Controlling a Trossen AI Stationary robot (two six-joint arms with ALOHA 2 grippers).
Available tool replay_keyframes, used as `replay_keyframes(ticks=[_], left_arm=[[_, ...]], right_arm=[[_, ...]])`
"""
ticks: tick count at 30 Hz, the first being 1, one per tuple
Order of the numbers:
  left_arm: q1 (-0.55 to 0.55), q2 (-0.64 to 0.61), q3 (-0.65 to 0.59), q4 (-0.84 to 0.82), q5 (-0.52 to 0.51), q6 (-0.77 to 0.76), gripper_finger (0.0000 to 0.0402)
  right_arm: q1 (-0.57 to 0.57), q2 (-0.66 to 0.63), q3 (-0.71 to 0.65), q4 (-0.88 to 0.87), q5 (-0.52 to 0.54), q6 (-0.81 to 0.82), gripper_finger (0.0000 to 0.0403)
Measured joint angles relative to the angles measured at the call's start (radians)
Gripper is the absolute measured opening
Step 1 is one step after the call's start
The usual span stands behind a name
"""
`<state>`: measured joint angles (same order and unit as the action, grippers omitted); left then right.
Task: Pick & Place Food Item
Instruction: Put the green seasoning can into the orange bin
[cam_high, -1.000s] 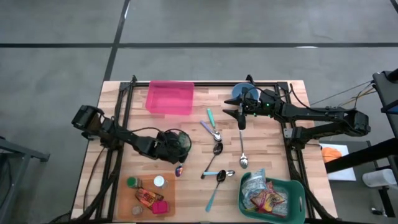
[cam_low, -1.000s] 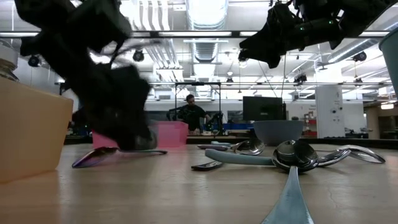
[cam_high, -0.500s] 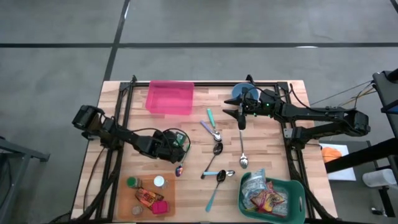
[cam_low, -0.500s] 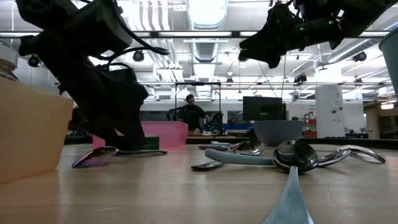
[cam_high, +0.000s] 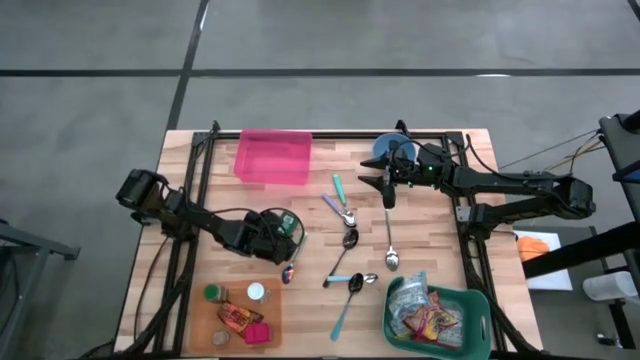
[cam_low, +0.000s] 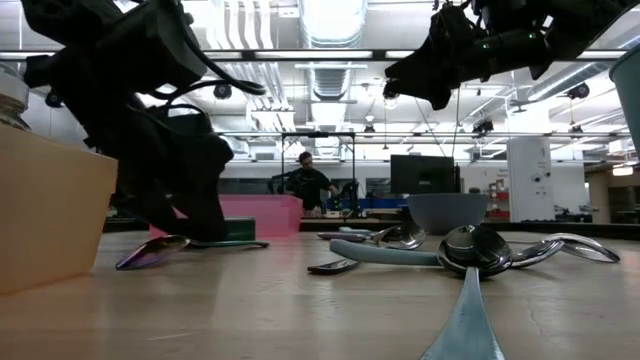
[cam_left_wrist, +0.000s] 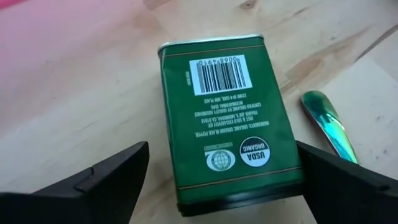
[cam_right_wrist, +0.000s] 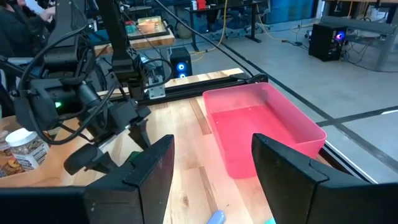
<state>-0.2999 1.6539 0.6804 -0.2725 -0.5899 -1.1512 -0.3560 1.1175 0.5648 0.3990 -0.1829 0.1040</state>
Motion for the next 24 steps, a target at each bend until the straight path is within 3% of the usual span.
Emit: replay_keyframes(ticks=[7,18,24], left_arm=[[-0.006,0.0,0.0,-0.006,-0.019,-0.014,0.0375],[-0.007,0.0,0.0,-0.01,-0.021,-0.005,0.0265],[-0.007,0.0,0.0,-0.013,-0.023,-0.005,0.026]], right_arm=[[0.0,0.0,0.0,0.0,0.0,0.0,0.0211],[0.0,0.001,0.0,0.0,0.0,0.0,0.0211],[0.0,0.001,0.0,0.0,0.0,0.0,0.0211]])
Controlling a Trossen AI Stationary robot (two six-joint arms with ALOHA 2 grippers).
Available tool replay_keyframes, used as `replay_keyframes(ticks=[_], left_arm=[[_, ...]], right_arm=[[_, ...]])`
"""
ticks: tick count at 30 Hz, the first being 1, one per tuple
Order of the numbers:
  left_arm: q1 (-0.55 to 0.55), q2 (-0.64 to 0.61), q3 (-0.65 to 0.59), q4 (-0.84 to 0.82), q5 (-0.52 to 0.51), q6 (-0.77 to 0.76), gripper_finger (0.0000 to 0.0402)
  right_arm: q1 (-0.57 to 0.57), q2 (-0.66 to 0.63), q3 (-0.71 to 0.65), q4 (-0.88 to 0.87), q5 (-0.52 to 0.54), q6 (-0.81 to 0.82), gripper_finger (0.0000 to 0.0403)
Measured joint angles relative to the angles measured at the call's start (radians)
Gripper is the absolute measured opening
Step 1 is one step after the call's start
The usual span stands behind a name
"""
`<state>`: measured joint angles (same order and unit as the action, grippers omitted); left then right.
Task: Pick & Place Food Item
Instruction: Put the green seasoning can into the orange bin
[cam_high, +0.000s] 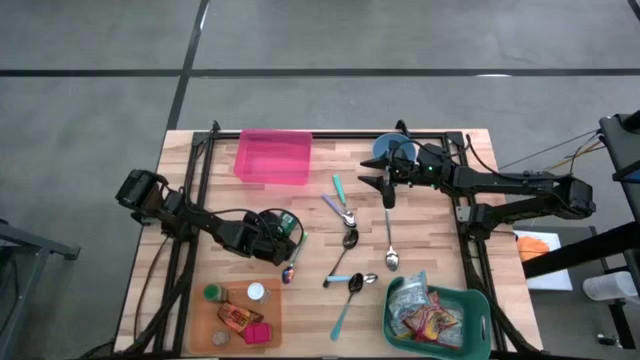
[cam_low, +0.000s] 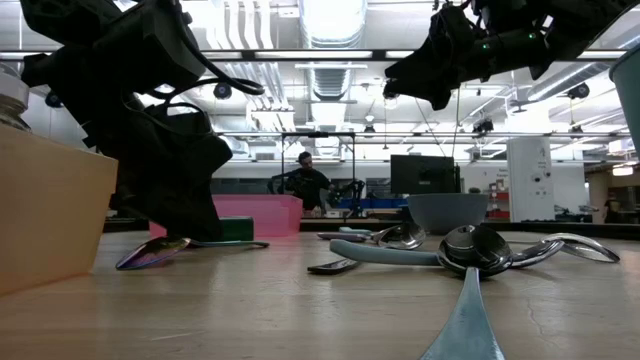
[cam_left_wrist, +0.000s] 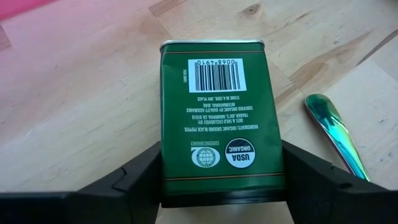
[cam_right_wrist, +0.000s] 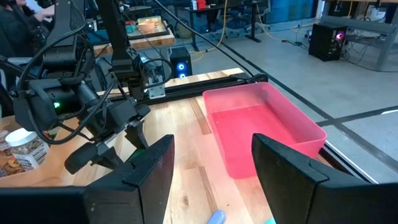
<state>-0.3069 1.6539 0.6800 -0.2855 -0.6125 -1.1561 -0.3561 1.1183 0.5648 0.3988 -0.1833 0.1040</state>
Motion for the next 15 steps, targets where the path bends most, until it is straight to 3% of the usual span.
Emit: replay_keyframes(ticks=[10,15], left_arm=[[0.0,-0.007,0.0,-0.01,0.003,0.003,0.0258],[0.0,-0.087,0.0,-0.063,0.006,0.007,0.0264]], right_arm=[[0.0,0.0,0.0,0.0,0.0,0.0,0.0211],[0.0,0.0,0.0,0.0,0.0,0.0,0.0211]])
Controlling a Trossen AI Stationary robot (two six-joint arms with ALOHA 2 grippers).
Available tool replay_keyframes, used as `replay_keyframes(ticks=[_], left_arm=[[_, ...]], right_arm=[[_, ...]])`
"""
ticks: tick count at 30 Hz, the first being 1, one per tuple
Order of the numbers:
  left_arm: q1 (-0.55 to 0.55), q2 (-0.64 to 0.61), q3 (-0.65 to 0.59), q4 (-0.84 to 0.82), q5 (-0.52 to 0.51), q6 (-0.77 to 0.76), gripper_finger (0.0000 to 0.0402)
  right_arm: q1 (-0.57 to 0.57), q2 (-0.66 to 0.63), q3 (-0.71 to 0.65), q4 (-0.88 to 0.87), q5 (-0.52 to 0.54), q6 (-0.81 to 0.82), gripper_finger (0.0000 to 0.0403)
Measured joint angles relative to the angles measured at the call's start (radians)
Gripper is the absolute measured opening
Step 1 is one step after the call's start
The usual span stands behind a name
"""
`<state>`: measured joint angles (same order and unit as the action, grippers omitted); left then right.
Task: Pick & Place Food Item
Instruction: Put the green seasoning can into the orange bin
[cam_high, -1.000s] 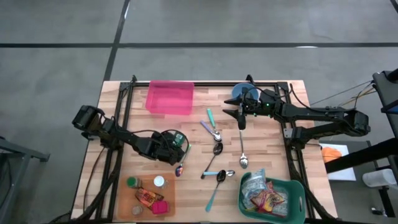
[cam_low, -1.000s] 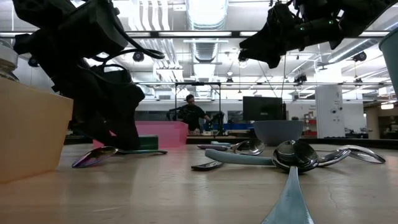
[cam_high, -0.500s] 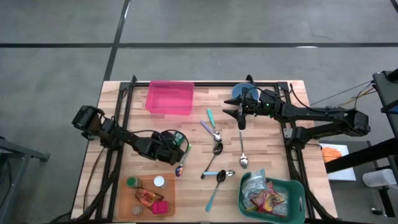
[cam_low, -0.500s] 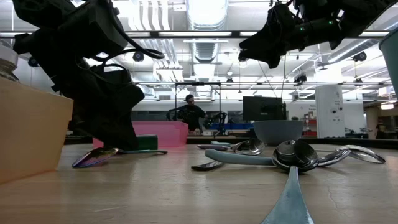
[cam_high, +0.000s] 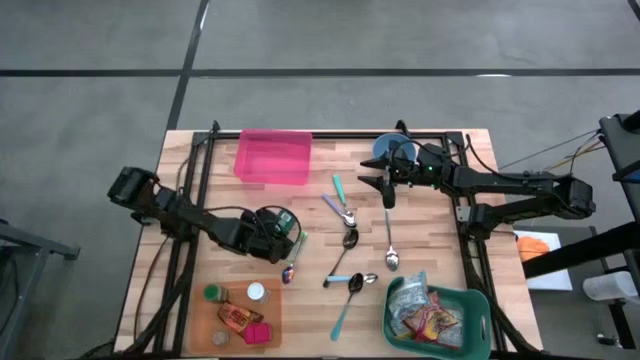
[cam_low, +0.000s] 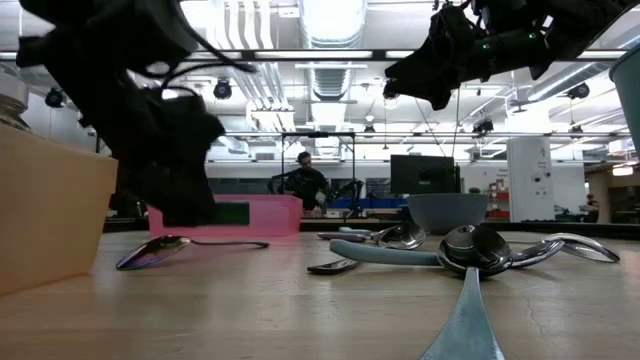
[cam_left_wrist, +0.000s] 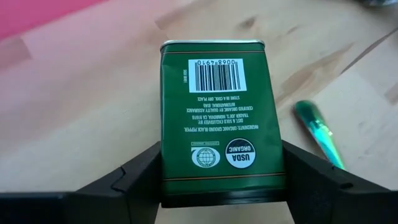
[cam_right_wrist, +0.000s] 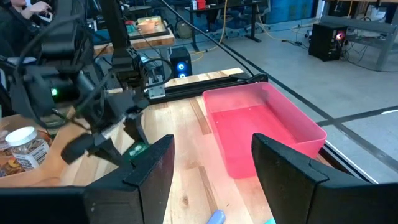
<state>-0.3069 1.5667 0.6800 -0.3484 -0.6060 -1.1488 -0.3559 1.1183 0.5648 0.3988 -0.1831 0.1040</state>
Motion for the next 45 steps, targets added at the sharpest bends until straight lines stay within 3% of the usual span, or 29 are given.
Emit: replay_keyframes(ticks=[7,14,25,32,38,45], left_arm=[[0.0,-0.212,0.017,-0.167,0.009,0.0,0.0262],[0.0,-0.384,0.14,-0.417,0.134,-0.014,0.0271],[0.0,-0.377,0.485,-0.835,0.441,-0.178,0.0272],[0.0,-0.376,0.542,-0.865,0.707,-0.348,0.0273],[-0.032,-0.376,0.525,-0.857,0.972,-0.597,0.0273],[-0.134,-0.376,0.527,-0.793,1.081,-0.82,0.0273]], right_arm=[[0.0,0.0,0.0,0.0,0.0,0.0,0.0211],[0.0,0.0,0.0,0.0,0.0,0.0,0.0211],[0.0,0.0,0.0,0.0,0.0,0.0,0.0211],[0.0,0.0,0.0,0.0,0.0,0.0,0.0211],[0.0,0.0,0.0,0.0,0.0,0.0,0.0211],[0.0,-0.001,0.0,0.0,0.0,0.0,0.0211]])
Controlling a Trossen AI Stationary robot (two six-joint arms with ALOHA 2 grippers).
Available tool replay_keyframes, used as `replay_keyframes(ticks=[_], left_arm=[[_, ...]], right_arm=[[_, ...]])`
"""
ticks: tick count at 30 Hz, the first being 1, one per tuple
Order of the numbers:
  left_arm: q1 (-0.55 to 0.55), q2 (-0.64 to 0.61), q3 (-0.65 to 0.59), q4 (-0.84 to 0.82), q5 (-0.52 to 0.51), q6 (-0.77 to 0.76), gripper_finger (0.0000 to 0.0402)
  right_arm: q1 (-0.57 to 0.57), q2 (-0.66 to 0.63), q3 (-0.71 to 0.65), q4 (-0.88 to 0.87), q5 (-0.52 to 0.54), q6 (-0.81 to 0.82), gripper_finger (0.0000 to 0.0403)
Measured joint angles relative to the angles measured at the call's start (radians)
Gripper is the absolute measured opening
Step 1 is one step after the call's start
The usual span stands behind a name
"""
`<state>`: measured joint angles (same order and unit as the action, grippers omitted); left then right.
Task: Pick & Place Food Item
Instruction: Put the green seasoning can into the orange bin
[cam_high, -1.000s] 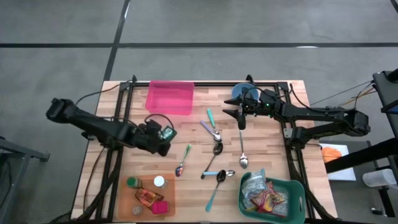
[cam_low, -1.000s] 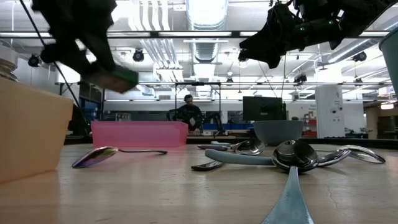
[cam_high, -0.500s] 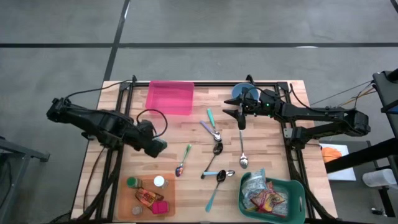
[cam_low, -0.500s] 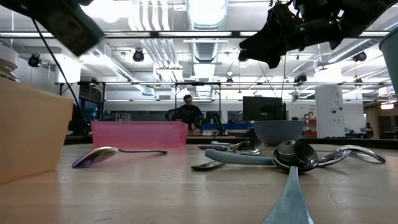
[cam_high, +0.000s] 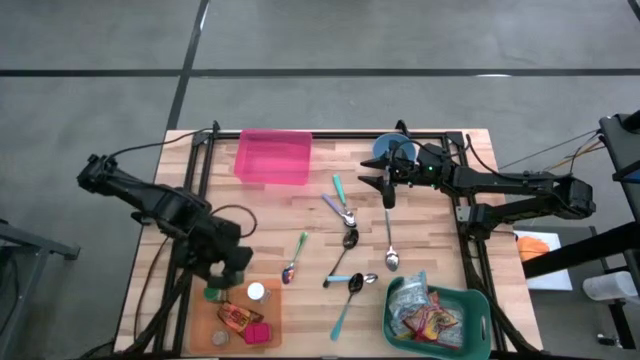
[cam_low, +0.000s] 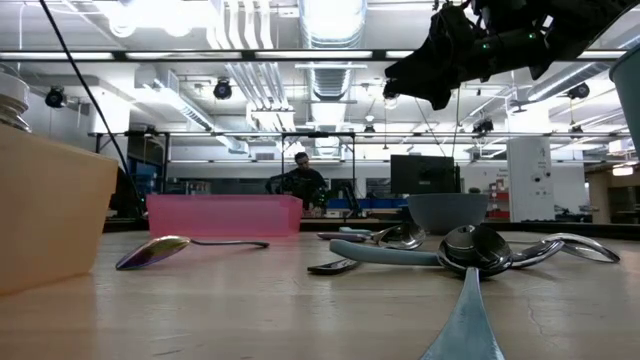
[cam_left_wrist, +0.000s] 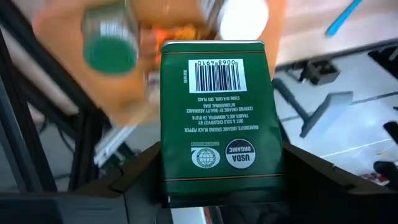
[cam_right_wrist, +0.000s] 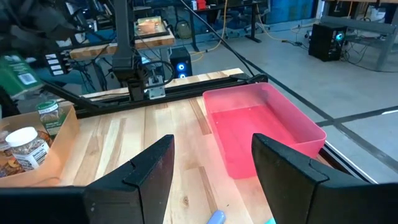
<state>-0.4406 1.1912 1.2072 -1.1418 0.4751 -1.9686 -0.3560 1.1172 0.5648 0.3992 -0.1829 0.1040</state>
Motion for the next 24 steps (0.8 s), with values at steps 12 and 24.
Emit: replay_keyframes(ticks=[12,24], left_arm=[[-0.29,-0.001,-0.028,0.205,-0.111,-0.495,0.0273],[-0.426,-0.03,-0.232,0.581,-0.209,-0.733,0.0273]], right_arm=[[0.0,0.0,0.0,0.0,0.0,0.0,0.0211],[0.0,0.0,0.0,0.0,0.0,0.0,0.0211]])
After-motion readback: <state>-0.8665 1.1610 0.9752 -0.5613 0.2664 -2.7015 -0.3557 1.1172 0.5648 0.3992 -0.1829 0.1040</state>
